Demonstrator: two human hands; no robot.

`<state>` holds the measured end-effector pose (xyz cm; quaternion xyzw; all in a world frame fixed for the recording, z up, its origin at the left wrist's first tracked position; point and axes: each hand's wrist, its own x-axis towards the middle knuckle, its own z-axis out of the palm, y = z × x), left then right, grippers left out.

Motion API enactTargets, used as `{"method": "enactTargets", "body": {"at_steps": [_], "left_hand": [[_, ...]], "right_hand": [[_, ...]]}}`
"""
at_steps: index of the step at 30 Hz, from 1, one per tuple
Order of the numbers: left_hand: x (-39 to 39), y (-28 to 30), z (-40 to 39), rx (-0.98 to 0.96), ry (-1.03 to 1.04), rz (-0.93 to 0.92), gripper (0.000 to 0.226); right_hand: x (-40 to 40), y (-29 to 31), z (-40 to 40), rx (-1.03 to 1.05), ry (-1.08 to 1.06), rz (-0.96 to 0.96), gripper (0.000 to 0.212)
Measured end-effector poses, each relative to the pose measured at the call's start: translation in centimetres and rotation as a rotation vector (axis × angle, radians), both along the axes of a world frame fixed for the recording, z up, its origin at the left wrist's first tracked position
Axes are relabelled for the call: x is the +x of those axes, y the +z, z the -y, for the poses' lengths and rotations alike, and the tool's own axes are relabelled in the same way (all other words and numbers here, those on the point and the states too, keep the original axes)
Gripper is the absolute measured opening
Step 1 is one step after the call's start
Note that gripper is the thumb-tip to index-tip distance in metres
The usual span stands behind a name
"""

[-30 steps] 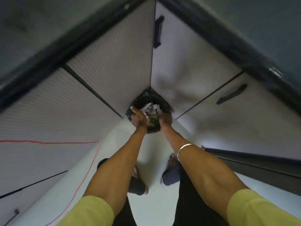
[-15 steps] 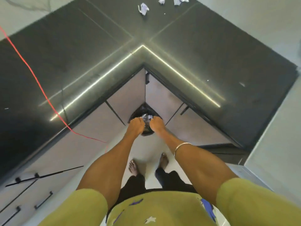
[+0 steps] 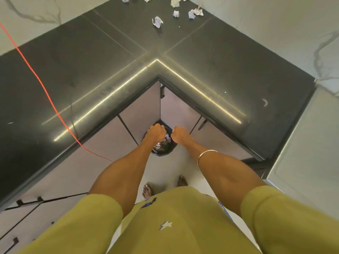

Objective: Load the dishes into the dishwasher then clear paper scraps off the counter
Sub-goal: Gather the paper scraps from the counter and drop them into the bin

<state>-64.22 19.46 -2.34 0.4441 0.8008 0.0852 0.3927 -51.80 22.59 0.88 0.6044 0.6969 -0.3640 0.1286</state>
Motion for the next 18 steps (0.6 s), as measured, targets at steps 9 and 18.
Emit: {"method": "enactTargets", "body": {"at_steps": [9,18], "left_hand": [[-1.8,4.6,-3.1,0.458,-0.05,-0.019,0.031],[-5.9,6.9,-10.0,0.588,-0.15,-0.137,0.047]], "right_hand": [[-3.2,2.8,-2.2,0.403,-0.085,-0.257,0.026],[-6.2,5.1,-9.1,0.644,-0.077,-0.315,0.054]]}}
